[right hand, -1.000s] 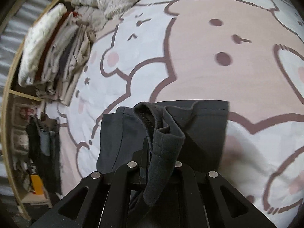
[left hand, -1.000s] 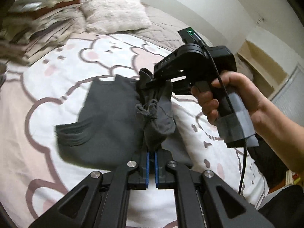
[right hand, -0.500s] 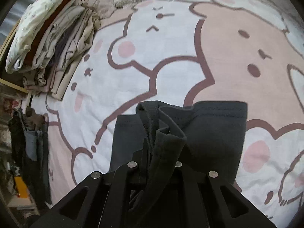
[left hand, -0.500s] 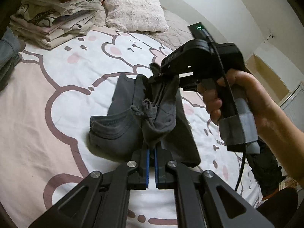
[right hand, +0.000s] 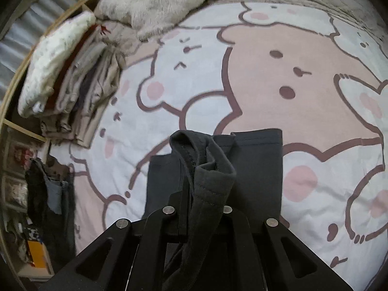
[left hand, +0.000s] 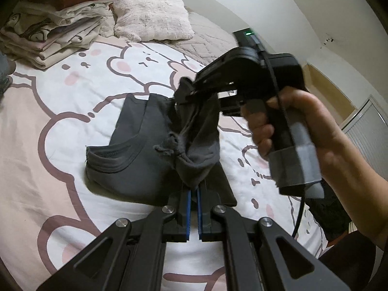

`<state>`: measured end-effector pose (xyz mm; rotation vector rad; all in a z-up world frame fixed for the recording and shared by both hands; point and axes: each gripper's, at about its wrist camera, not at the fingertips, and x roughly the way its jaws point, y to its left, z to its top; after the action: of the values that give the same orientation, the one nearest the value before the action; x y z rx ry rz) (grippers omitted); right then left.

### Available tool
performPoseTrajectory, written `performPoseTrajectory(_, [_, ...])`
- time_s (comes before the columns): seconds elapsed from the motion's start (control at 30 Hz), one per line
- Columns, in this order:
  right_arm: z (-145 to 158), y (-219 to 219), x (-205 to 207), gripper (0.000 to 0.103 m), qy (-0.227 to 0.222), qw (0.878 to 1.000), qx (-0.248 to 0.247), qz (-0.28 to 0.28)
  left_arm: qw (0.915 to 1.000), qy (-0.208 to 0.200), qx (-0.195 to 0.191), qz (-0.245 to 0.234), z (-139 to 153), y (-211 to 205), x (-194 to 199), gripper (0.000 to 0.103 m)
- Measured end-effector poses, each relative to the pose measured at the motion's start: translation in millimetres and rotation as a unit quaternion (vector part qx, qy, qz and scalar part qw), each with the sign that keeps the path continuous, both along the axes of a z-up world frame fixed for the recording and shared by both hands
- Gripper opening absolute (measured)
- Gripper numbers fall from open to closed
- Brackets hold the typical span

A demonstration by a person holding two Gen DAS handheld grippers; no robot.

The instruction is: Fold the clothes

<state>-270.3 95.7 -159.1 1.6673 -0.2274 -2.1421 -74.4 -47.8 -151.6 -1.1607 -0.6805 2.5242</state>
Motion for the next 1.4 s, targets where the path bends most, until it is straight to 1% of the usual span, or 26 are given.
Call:
performPoseTrajectory(0.07, [-11, -10, 0, 0.009, -0.013, 1.0, 0.007, 0.007, 1.0, -0.006, -0.003, 0.007, -3, -5, 0, 0.005])
performPoseTrajectory(0.17, [-21, -28, -1, 0.009, -0.016, 0.999, 0.02, 0.022, 0.9997, -0.013, -0.011, 0.018, -9, -15, 0, 0.005])
performPoseTrajectory(0.23, [-29, -45, 0, 0.009, -0.016, 0.998, 0.042, 0.05, 0.9991, -0.025, -0.016, 0.03, -17, -23, -2, 0.005])
performPoseTrajectory(0.3, [-30, -59, 6, 0.009, 0.012, 0.995, 0.061, 0.08, 0.9979, -0.043, -0.013, 0.046, -28, -33, -3, 0.005])
performPoseTrajectory(0.37, [-26, -67, 10, 0.009, 0.033, 0.993, 0.06, 0.099, 0.9966, -0.058, -0.011, 0.058, -38, -41, -3, 0.005])
performPoseTrajectory(0.4, [-24, -70, 12, 0.012, 0.043, 0.991, 0.059, 0.109, 0.9961, -0.063, -0.012, 0.06, -42, -43, -3, 0.005])
performPoseTrajectory(0.43, [-21, -70, 11, 0.033, 0.037, 0.993, 0.041, 0.108, 0.9956, -0.07, -0.011, 0.062, -47, -44, -3, 0.005])
performPoseTrajectory(0.47, [-18, -69, 9, 0.066, 0.029, 0.994, 0.022, 0.105, 0.9952, -0.075, -0.008, 0.062, -50, -45, -4, 0.005])
performPoseTrajectory(0.5, [-13, -67, 8, 0.079, 0.03, 0.995, 0.006, 0.1, 0.9949, -0.08, -0.005, 0.061, -53, -45, -4, 0.005])
performPoseTrajectory(0.53, [-4, -66, 8, 0.088, 0.041, 0.994, -0.007, 0.098, 0.9948, -0.081, -0.002, 0.062, -53, -45, -4, 0.005])
performPoseTrajectory(0.6, [14, -62, 8, 0.088, 0.064, 0.993, -0.034, 0.097, 0.9945, -0.082, 0.003, 0.065, -52, -47, -4, 0.005])
performPoseTrajectory(0.67, [27, -52, 7, 0.088, 0.079, 0.992, -0.034, 0.088, 0.9942, -0.083, 0.009, 0.068, -50, -49, -4, 0.005])
performPoseTrajectory(0.7, [29, -48, 6, 0.085, 0.081, 0.992, -0.025, 0.09, 0.994, -0.083, 0.011, 0.07, -50, -50, -4, 0.005])
performPoseTrajectory(0.73, [30, -44, 5, 0.065, 0.082, 0.992, -0.014, 0.092, 0.9939, -0.084, 0.014, 0.071, -49, -51, -4, 0.005])
performPoseTrajectory(0.77, [28, -42, 6, 0.049, 0.081, 0.992, 0.002, 0.099, 0.9933, -0.086, 0.02, 0.075, -48, -53, -4, 0.005])
performPoseTrajectory(0.8, [24, -41, 7, 0.045, 0.077, 0.991, 0.018, 0.104, 0.9927, -0.088, 0.026, 0.078, -48, -55, -4, 0.005])
performPoseTrajectory(0.83, [19, -39, 9, 0.036, 0.072, 0.991, 0.033, 0.109, 0.9919, -0.091, 0.033, 0.082, -48, -58, -4, 0.005])
performPoseTrajectory(0.87, [12, -40, 11, 0.033, 0.067, 0.99, 0.045, 0.118, 0.9913, -0.093, 0.037, 0.085, -48, -60, -4, 0.005])
performPoseTrajectory(0.93, [-1, -46, 16, 0.033, 0.061, 0.986, 0.063, 0.142, 0.9906, -0.096, 0.039, 0.09, -48, -62, -5, 0.005])
performPoseTrajectory(1.03, [-24, -70, 25, 0.033, 0.059, 0.975, 0.101, 0.188, 0.9904, -0.097, 0.033, 0.093, -46, -63, -7, 0.005])
performPoseTrajectory(1.13, [-36, -92, 16, 0.033, 0.075, 0.974, 0.118, 0.18, 0.9901, -0.098, 0.027, 0.096, -45, -63, -9, 0.005])
performPoseTrajectory(1.23, [-40, -100, 1, 0.033, 0.09, 0.975, 0.129, 0.157, 0.9899, -0.099, 0.021, 0.1, -43, -64, -11, 0.005])
performPoseTrajectory(1.33, [-34, -93, -10, 0.033, 0.079, 0.983, 0.103, 0.127, 0.9899, -0.096, 0.022, 0.102, -37, -67, -10, 0.005])
performPoseTrajectory(1.4, [-18, -78, -10, 0.033, 0.08, 0.989, 0.061, 0.11, 0.9896, -0.096, 0.022, 0.105, -33, -70, -9, 0.005])
